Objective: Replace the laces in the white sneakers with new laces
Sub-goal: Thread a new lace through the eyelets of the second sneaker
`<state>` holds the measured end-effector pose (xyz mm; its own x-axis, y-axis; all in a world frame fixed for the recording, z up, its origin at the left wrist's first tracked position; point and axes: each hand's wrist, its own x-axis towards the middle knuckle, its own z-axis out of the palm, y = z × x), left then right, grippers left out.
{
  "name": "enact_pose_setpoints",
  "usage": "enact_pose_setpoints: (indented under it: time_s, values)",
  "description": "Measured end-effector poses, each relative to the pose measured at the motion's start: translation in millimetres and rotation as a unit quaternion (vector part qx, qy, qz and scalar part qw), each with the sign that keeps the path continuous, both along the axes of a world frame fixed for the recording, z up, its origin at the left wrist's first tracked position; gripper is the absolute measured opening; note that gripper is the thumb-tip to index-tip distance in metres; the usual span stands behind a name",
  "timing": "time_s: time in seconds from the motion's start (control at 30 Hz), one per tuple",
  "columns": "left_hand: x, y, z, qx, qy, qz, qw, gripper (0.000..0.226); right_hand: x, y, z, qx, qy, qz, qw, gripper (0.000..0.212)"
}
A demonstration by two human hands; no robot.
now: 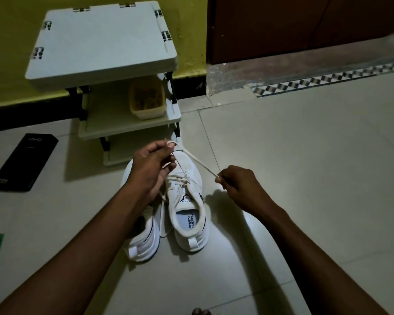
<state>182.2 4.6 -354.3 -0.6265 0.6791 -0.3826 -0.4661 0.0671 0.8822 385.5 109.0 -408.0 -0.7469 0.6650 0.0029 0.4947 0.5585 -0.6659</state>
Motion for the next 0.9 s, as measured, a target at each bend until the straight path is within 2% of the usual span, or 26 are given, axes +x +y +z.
enact_pose_setpoints:
  time_s: [0.13,0.2,0.27,0.33,0.4,0.47,0.53,0.6,0.63,0.7,0.77,0.9]
  values:
    - [0.1,2.4,-2.4,-0.003,0.040,0.004,0.999,0.007,5.2,0.2,-9.7,0.019,-0.155,0.010,0.988,0.016]
    - [2.0,2.1,-1.0,0.003,0.053,0.007,0.999,0.008,7.4,-0.2,-14.1,0.028,-0.194,0.015,0.981,0.016]
    - [3.9,-1.1,-0.3,-0.001,0.073,-0.001,0.997,0.013,8.3,0.1,-16.5,0.039,-0.187,0.009,0.982,0.018]
    - [5.9,-8.3,-6.0,-0.064,0.163,-0.032,0.984,0.023,5.5,-0.3,-13.3,-0.002,-0.090,-0.030,0.996,0.012]
    - [11.0,-19.0,-15.9,-0.174,0.279,-0.083,0.941,0.032,-1.1,-5.9,-4.0,-0.104,0.049,-0.093,0.989,0.016]
    - [19.1,-31.6,-25.1,-0.261,0.348,-0.139,0.890,0.036,-9.3,-15.0,6.0,-0.218,0.158,-0.141,0.953,0.015]
    - [27.6,-43.3,-32.7,-0.291,0.399,-0.162,0.855,0.036,-18.4,-23.4,12.5,-0.311,0.237,-0.162,0.906,0.008]
    - [32.4,-50.3,-36.2,-0.288,0.436,-0.151,0.839,0.026,-27.7,-31.9,17.6,-0.381,0.280,-0.162,0.866,0.004]
    - [33.3,-52.4,-36.1,-0.286,0.442,-0.141,0.839,0.019,-32.4,-36.2,19.0,-0.398,0.286,-0.156,0.857,0.004]
    - [34.3,-53.9,-34.3,-0.291,0.430,-0.116,0.847,0.008,-41.1,-43.3,19.2,-0.402,0.282,-0.145,0.859,0.006]
    - [33.3,-53.4,-31.9,-0.301,0.404,-0.098,0.858,0.008,-48.8,-48.3,17.2,-0.384,0.270,-0.145,0.871,0.008]
    - [26.5,-51.3,-29.9,-0.304,0.303,-0.089,0.899,0.011,-58.0,-53.3,5.0,-0.196,0.198,-0.132,0.951,0.011]
